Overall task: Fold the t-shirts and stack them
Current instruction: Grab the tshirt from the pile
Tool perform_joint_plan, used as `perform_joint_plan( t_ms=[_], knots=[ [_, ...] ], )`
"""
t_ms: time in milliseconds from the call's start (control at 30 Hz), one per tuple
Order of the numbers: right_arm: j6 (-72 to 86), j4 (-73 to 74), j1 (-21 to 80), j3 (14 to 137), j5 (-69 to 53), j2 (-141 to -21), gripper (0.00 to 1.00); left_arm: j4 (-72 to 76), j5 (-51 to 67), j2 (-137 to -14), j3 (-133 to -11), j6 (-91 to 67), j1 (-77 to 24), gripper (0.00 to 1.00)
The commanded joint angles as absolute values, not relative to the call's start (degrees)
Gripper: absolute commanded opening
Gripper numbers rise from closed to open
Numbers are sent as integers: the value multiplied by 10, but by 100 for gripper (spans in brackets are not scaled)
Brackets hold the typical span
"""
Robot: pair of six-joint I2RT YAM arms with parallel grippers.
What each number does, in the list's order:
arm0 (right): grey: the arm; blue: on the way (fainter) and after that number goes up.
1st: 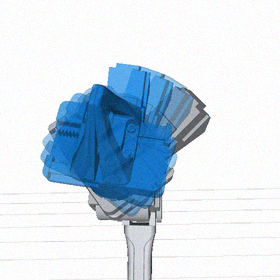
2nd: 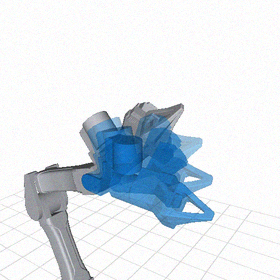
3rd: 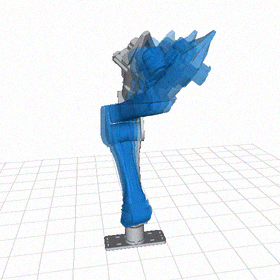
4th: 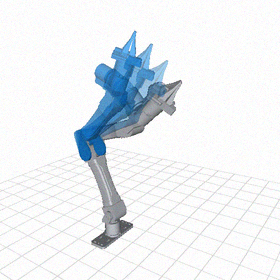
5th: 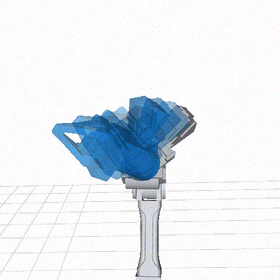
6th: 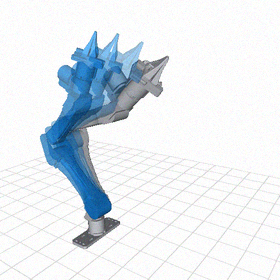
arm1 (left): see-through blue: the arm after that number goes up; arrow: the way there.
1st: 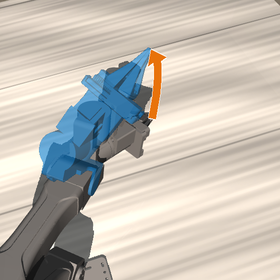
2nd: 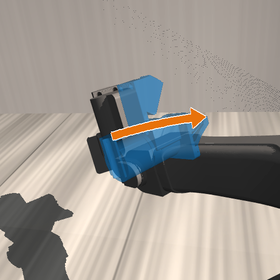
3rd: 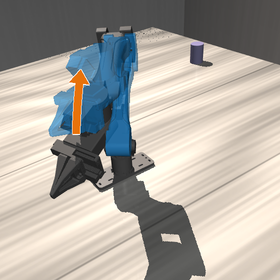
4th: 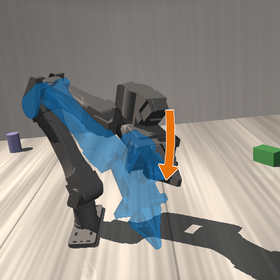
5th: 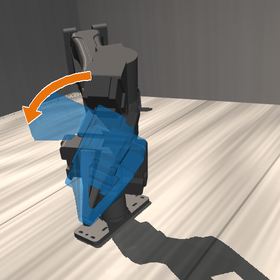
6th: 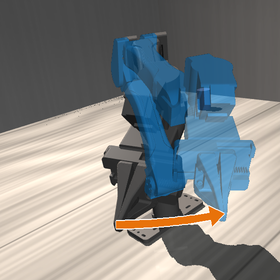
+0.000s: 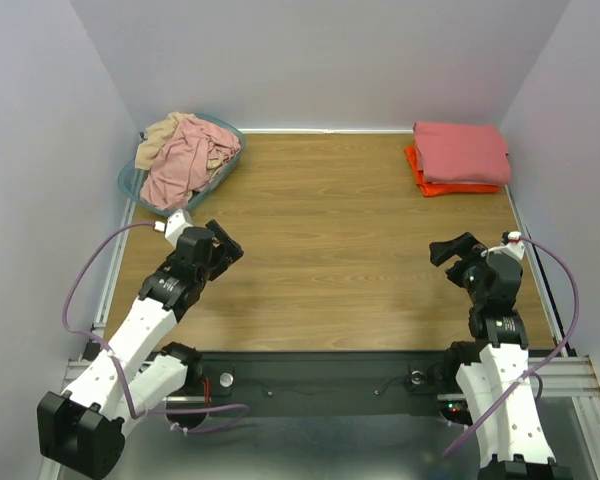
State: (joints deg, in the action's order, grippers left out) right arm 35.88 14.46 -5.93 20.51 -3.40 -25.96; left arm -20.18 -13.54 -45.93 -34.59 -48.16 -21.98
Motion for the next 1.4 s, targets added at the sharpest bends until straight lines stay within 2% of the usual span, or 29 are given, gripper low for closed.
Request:
perform_joint_plan(
  t_ms=[0, 267, 400, 533, 633, 700, 767, 867, 967, 1100, 1367],
  knots=[
    [366, 118, -60, 224, -29, -260, 100, -204, -175, -475, -395, -481, -214, 98],
    [364, 116, -60, 240, -80, -280, 100, -202, -200, -648, -600, -406, -156, 98],
    [356, 116, -59, 258, -92, -318, 100, -192, -153, -761, -699, -377, -79, 98],
    [351, 115, -60, 273, -105, -387, 100, -180, -92, -923, -809, -350, -19, 98],
    [347, 113, -60, 293, -113, -427, 100, -204, -67, -1056, -944, -327, -4, 98],
    [348, 113, -60, 303, -107, -463, 100, -253, -69, -1159, -1082, -310, 9, 97],
    [347, 106, -60, 308, -105, -494, 100, -278, -66, -1221, -1210, -301, 11, 97],
    [343, 100, -60, 320, -111, -519, 100, -316, -50, -1323, -1340, -295, 15, 94],
    [338, 96, -60, 323, -112, -540, 100, -311, -38, -1365, -1365, -303, 19, 91],
    [335, 92, -60, 323, -104, -551, 100, -252, -55, -1357, -1301, -317, 19, 91],
    [331, 86, -60, 319, -95, -565, 100, -254, -88, -1385, -1317, -323, 19, 71]
  ],
)
